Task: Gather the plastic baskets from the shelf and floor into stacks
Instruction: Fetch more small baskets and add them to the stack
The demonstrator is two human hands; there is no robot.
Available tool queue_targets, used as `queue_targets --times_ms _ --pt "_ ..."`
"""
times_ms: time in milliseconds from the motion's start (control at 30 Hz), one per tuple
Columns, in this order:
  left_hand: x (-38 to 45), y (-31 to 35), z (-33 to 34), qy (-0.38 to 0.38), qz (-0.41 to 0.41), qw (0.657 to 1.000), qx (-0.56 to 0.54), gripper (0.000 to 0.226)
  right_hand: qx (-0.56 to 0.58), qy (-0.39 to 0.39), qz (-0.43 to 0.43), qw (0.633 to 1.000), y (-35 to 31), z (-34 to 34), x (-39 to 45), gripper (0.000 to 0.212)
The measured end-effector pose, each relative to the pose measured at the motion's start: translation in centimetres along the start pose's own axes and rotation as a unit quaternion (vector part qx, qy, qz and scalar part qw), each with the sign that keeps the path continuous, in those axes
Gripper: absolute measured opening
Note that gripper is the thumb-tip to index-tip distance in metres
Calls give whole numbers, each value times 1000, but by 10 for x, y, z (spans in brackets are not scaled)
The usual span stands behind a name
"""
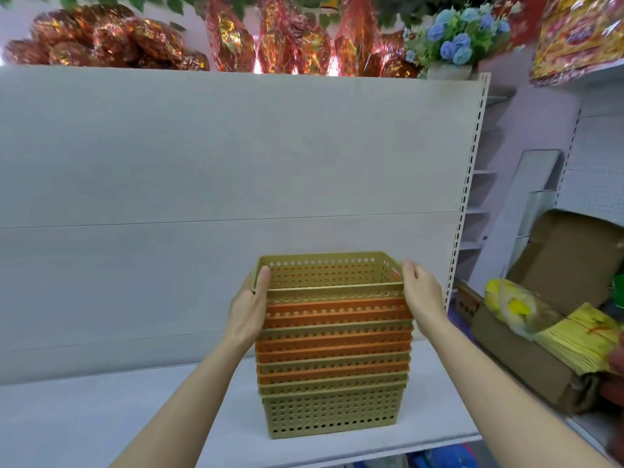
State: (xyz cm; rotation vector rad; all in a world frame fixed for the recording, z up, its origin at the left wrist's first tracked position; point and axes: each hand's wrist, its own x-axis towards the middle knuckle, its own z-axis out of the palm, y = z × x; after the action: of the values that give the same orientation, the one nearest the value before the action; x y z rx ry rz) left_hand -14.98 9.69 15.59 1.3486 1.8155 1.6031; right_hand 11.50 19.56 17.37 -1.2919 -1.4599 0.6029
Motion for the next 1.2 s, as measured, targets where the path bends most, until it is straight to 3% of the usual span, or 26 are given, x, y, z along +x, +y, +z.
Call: queue_targets --times_ms 167,300,467,567,733,833,900,1033,1200 --pt "-15 -14 -6 -6 65 998 24 71 37 33 -38 998 19 8 -15 50" --pt "-20 -15 -16 -25 95 991 85 33 19 37 -70 997 25 13 -22 49" --pt "-19 -17 -22 -64 123 984 110 44 9 0 -79 997 22 5 -25 65" --pt "-17 -20 -26 -85 144 978 124 51 -4 -20 -84 996 22 3 -27 59" --pt "-15 -22 -27 -85 160 965 188 53 -101 48 -139 984 28 5 -32 54" --pt "-22 -27 -37 -48 178 937 298 89 -191 126 -215 950 27 12 -55 56" --pt "-33 -35 -50 -27 188 907 376 100 -215 140 -274 927 22 23 -80 54" --pt "-75 -59 -85 8 217 836 504 97 -222 92 -357 903 15 44 -132 54" --pt "-155 -97 -153 19 182 791 584 90 -196 6 -442 875 9 80 -203 52"
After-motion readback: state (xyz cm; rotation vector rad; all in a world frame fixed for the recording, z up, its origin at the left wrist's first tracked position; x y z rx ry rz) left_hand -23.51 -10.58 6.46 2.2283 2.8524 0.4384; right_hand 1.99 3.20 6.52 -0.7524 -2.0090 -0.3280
